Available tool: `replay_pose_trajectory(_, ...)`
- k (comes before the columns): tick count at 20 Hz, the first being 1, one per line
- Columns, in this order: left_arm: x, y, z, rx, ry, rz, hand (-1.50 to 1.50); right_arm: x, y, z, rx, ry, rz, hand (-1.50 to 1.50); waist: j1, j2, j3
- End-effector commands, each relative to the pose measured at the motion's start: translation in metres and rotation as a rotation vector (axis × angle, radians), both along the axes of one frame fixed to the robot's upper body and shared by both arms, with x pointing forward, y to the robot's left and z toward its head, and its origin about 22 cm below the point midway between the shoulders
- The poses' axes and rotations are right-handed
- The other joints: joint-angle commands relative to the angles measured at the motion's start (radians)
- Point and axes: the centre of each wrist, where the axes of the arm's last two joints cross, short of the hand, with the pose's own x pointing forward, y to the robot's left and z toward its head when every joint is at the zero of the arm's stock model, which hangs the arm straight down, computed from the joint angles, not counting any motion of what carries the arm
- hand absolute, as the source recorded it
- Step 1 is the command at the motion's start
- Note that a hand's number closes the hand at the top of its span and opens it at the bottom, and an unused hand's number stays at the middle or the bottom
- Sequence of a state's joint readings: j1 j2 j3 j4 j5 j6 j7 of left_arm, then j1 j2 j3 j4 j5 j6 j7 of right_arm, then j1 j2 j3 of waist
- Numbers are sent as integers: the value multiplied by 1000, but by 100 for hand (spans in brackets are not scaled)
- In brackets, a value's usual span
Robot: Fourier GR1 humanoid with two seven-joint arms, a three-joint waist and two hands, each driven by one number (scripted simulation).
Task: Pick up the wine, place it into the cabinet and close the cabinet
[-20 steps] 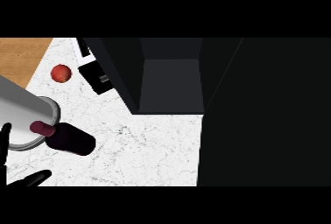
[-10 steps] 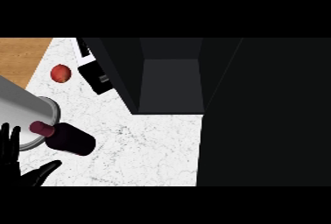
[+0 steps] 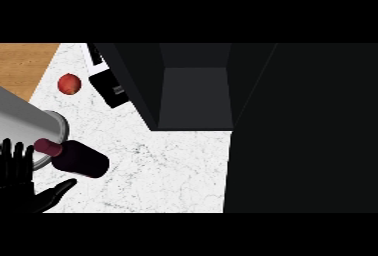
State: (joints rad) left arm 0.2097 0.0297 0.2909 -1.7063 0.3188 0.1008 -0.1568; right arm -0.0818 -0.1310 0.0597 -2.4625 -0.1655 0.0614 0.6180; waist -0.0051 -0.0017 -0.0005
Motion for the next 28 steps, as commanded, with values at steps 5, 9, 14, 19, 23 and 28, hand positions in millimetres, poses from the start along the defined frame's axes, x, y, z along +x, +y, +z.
replay_pose_trajectory(5,4,-5,-45,-11,9,-53,-150,-17,3,22,39,-48,41,-150,4,1,0)
replay_pose_trajectory(9,15,-7,-48,-23,-9,-70,-150,-12,-5,21,34,-43,35,-150,4,1,0)
replay_pose_trajectory(14,19,-7,-64,-17,14,-54,-150,-36,-3,19,25,-47,53,-150,-2,0,0)
replay_pose_trajectory(19,1,23,-76,-8,7,-61,-150,-25,-3,19,9,-53,44,-150,4,1,0)
replay_pose_trajectory(23,19,9,-78,-37,14,-71,-150,-37,-11,19,4,-51,42,-150,-1,0,0)
replay_pose_trajectory(28,14,-7,-79,-41,39,-66,-150,-33,-3,22,18,-46,52,-150,3,0,0)
